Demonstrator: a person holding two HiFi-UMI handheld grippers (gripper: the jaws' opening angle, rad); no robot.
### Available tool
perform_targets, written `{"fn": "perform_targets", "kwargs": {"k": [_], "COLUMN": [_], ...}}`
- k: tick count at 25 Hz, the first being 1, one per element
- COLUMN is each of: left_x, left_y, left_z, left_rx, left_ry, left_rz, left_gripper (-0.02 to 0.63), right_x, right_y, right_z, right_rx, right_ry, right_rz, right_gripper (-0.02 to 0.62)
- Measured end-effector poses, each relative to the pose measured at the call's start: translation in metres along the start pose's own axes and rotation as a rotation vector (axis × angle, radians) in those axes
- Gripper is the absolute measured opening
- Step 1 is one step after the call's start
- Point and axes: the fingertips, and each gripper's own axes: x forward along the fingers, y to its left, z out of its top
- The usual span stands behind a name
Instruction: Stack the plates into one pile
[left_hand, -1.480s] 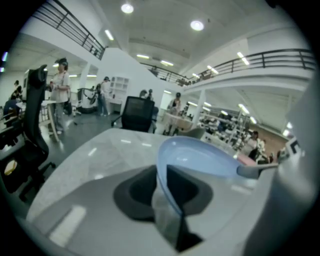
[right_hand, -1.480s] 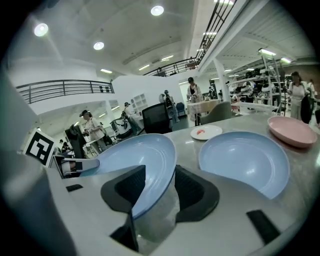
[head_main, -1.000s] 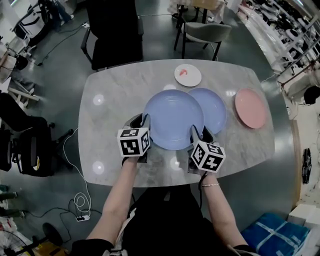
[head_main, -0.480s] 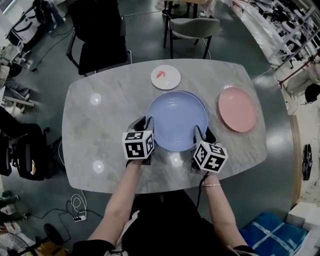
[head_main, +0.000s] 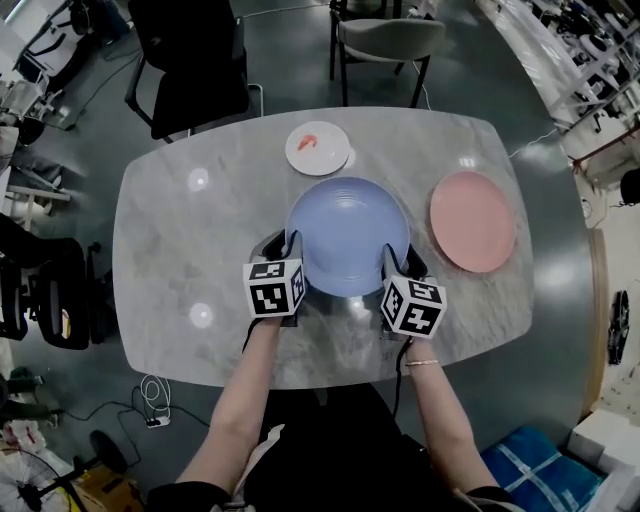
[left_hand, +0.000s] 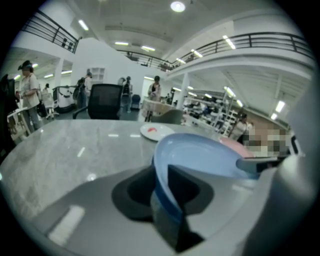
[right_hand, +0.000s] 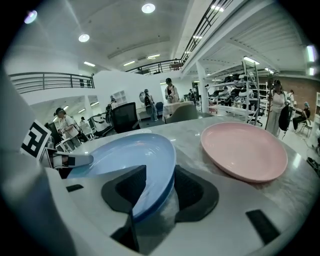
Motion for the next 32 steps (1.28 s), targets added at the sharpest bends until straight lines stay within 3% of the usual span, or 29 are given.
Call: {"fn": "perform_targets", "kwargs": {"k": [18,27,32], "left_x": [0.015,0.013,0.003], "left_y": [-0.005,-0.003,0.002], "left_z": [-0.005,-0.007,-0.004], "left_rx": [0.142,0.135,0.087], "left_ry": [0.051,0.057,0.022], "left_rz": [0.058,0.072,0.085], "left_gripper": [0.115,0.173,0.175], "right_x": [0.017,0.013,0.008], "right_y": [-0.012,-0.009,-0.015], "right_z": [-0.016,-0.015,-0.007], "right_rx": [-0.044,-0.039,-0.034], "right_ry": [0.034,0.026,0.001], "right_rz": [-0.006,0.003,0.018], "right_gripper": [0.164,0.164,0.165]}}
